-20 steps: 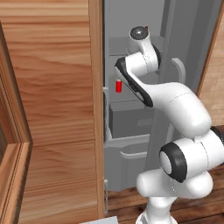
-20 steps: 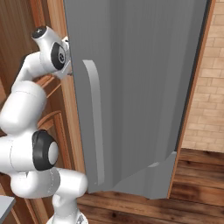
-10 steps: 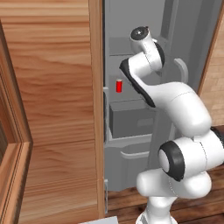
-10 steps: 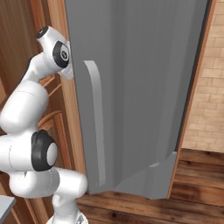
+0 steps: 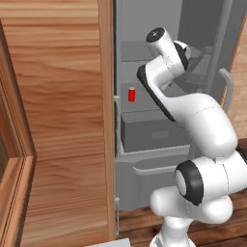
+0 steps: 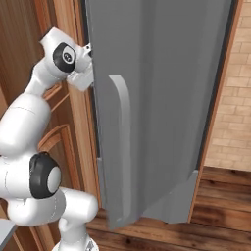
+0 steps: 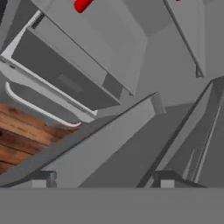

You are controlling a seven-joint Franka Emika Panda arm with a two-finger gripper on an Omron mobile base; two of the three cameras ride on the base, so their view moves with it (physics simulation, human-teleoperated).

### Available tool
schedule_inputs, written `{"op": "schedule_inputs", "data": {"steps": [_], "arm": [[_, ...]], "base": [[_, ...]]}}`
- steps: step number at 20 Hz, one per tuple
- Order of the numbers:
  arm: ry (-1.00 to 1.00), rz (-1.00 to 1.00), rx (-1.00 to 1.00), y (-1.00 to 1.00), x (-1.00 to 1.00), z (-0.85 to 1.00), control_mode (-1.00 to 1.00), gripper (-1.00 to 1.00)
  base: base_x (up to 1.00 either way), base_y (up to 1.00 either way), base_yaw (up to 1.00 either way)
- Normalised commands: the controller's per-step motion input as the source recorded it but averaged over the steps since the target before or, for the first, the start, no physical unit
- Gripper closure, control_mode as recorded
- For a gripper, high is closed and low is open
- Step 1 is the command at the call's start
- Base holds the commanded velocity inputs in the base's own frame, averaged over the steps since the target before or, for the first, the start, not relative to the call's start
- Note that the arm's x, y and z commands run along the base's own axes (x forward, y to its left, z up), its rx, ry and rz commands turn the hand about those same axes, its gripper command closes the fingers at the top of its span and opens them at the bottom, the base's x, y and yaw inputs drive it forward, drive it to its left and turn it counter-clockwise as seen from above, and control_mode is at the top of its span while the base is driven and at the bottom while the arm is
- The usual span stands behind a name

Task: Open the fridge, grab two sodas, and place both sodas inside the bowl with ice on the dining counter.

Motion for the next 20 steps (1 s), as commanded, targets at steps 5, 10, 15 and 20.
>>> {"op": "schedule_inputs", "data": {"steps": [5, 10, 15, 20], "arm": [[0.00, -0.25, 0.00, -0.89, -0.56, 0.01, -1.00, -1.00], [0.00, -0.21, 0.00, -0.99, -0.44, 0.00, -1.00, -1.00], [0.00, -0.18, 0.01, -1.00, -0.31, 0.00, -1.00, -1.00], [0.00, -0.18, 0.02, -0.98, -0.24, 0.00, -1.00, -1.00]], "base": [[0.00, 0.00, 0.00], [0.00, 0.00, 0.00], [0.00, 0.00, 0.00], [0.00, 0.00, 0.00]]}}
